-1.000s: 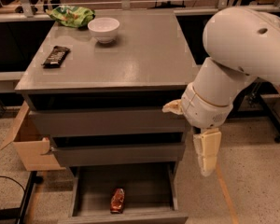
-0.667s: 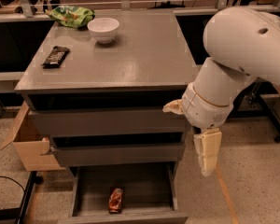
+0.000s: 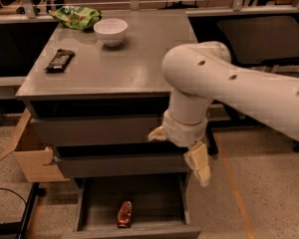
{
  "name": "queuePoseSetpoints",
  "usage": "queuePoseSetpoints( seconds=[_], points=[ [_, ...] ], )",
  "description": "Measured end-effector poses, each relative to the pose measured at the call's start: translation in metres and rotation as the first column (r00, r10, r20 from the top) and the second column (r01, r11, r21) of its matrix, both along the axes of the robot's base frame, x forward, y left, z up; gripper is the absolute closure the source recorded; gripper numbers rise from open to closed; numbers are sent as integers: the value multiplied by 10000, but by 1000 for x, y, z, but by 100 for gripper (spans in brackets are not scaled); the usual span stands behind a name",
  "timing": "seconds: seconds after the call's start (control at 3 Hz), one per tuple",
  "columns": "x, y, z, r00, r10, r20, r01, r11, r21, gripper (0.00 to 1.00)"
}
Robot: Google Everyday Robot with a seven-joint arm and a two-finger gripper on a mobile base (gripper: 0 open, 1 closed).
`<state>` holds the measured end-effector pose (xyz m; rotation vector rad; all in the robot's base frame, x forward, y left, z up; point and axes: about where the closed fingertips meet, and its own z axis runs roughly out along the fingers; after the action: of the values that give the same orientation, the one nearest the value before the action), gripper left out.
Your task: Pick coke can from bottom drawer and place on counter
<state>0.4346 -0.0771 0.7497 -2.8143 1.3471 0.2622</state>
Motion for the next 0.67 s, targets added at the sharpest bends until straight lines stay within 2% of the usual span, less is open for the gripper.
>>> queuePoseSetpoints(
  seconds=[0.33,0.67],
  points=[
    [14,16,-59,9819,1845,-416,-1847,9828,-10,0],
    [20,35,-143,9474,3091,-830,-2983,9468,1209,0]
  ],
)
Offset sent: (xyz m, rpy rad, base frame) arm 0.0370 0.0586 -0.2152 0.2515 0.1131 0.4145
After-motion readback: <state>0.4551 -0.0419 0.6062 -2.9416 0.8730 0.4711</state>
